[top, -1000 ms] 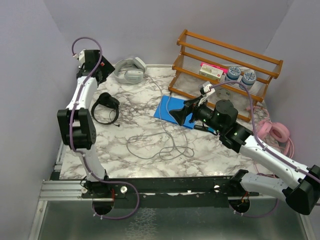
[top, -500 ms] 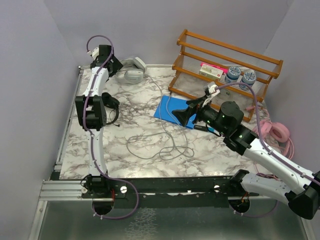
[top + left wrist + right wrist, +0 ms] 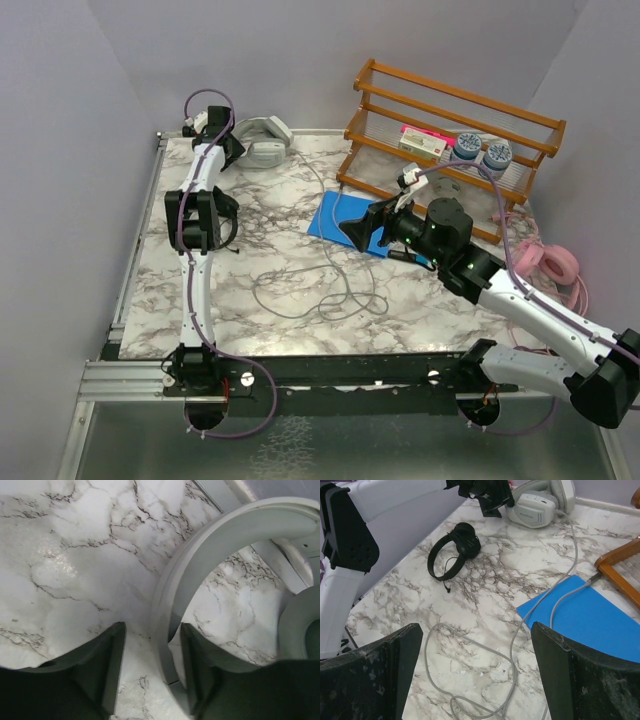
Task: Wrap the headphones
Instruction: Pick up the headphones from the corner of the board.
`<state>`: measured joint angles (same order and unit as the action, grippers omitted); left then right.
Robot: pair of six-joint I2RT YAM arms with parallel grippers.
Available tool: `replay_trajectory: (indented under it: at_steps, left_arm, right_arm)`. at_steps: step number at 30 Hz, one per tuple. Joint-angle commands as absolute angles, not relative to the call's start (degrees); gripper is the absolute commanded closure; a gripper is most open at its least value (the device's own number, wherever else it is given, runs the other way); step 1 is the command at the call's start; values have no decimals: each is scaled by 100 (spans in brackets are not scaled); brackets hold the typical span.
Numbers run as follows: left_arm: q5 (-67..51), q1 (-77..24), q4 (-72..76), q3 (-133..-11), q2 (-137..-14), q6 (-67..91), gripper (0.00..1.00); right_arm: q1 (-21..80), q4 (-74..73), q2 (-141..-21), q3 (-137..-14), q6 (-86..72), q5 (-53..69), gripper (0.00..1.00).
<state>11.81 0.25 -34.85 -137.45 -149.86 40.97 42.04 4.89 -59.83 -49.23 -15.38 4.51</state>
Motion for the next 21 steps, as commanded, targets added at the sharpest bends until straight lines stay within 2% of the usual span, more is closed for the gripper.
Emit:
replay_trajectory:
  at_steps: [1,4,10,17,21]
  left_arm:
    - [1039,29,-3217,-13966,-15075,3999,58]
    - [1011,9,-3258,-13746,-14815,3924,69]
    - [1426,-548,-3243,-12583,-13589,3828,76]
    - [2055,-1023,-3079,-11070,-11854,3760,79]
    - [2017,-1184,-2833,-9985,-10726,3770,80]
  right_arm:
    - [4228,554,-6158,-5133,-1505,387,0]
    - [4228,558,-6242,-5159,-1486,389,0]
    - [4228,559,-6218,-5177,-1469,439,0]
    - [4228,355,-5901,-5107,-1375,323,0]
    - [4228,259,-5648,-5025,-1328,200,0]
